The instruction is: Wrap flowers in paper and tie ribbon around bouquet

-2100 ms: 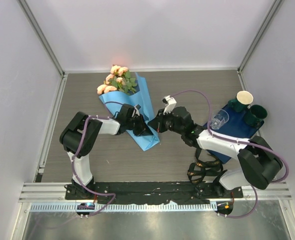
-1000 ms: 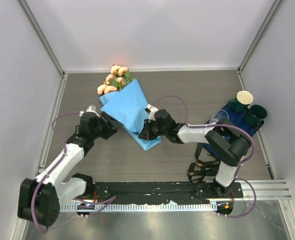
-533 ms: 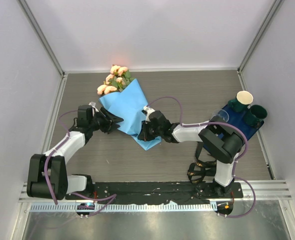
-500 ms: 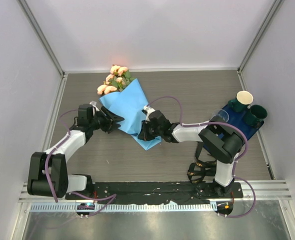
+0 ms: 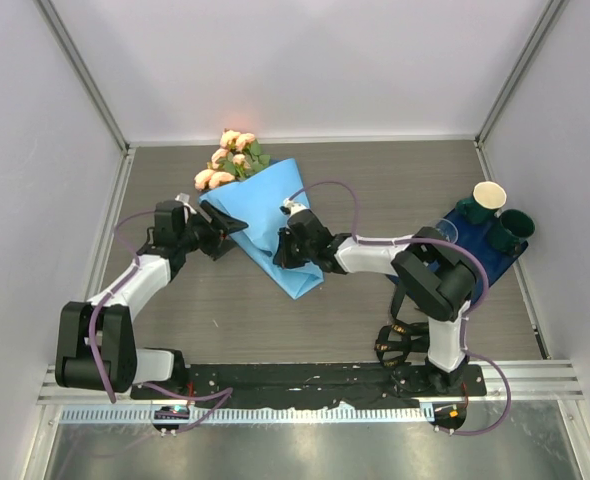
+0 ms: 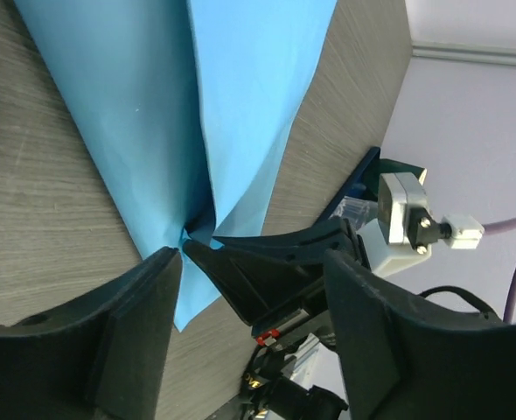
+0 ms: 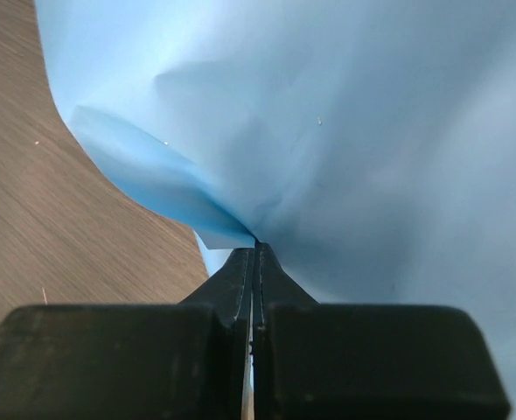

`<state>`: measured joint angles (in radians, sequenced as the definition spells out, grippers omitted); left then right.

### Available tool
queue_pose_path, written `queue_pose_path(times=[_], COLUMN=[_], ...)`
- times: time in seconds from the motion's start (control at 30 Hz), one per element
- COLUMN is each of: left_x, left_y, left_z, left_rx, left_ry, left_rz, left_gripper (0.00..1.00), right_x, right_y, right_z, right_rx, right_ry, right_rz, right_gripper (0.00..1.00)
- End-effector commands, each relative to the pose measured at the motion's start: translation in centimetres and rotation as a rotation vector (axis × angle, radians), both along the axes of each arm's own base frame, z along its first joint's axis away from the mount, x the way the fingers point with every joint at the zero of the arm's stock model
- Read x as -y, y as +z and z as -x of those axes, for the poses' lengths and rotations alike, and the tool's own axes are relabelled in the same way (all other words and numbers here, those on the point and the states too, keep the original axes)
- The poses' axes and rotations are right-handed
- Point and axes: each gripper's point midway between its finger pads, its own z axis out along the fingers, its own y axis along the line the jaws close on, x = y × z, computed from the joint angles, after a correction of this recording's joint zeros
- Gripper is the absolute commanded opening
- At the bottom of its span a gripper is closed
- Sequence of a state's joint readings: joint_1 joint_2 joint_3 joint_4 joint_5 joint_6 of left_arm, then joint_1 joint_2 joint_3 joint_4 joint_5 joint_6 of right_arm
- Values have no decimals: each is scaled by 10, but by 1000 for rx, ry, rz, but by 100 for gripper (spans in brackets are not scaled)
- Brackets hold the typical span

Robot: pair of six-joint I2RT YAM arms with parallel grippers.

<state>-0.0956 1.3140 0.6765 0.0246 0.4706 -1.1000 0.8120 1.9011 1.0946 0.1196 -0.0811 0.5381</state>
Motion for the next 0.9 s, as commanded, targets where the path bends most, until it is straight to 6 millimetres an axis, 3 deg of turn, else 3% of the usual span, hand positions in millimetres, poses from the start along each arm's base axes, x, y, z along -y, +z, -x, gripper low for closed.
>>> queue_pose_path(times=[0.0, 0.1, 0.2, 0.43, 0.6, 0.73, 0.87], left_x=[7, 9, 11, 47, 62, 61, 54], left_y=[32, 47, 55, 18, 11, 3, -32], left_z=[-17, -22, -27, -38, -36, -32, -26], left_rx=[92, 141, 166, 67, 75, 66, -2], left_ry=[-21, -19, -26, -140, -174, -167, -136], left_rz=[48, 76, 85, 203, 192, 163, 117], left_gripper=[55, 46, 46, 34, 33, 33, 30], right_x=[-9, -10, -11, -9, -8, -8, -8], right_y=[-3, -8, -13, -20, -15, -14, -22], right_z=[-4, 2, 7, 11, 15, 20, 20], right_rx=[-20, -36, -44, -56, -41, -46, -59], right_ry=[-6, 14, 40, 68, 102, 133, 134], right_rz=[0, 2, 6, 29, 31, 33, 44], right_gripper=[2, 2, 2, 2, 2, 0, 2])
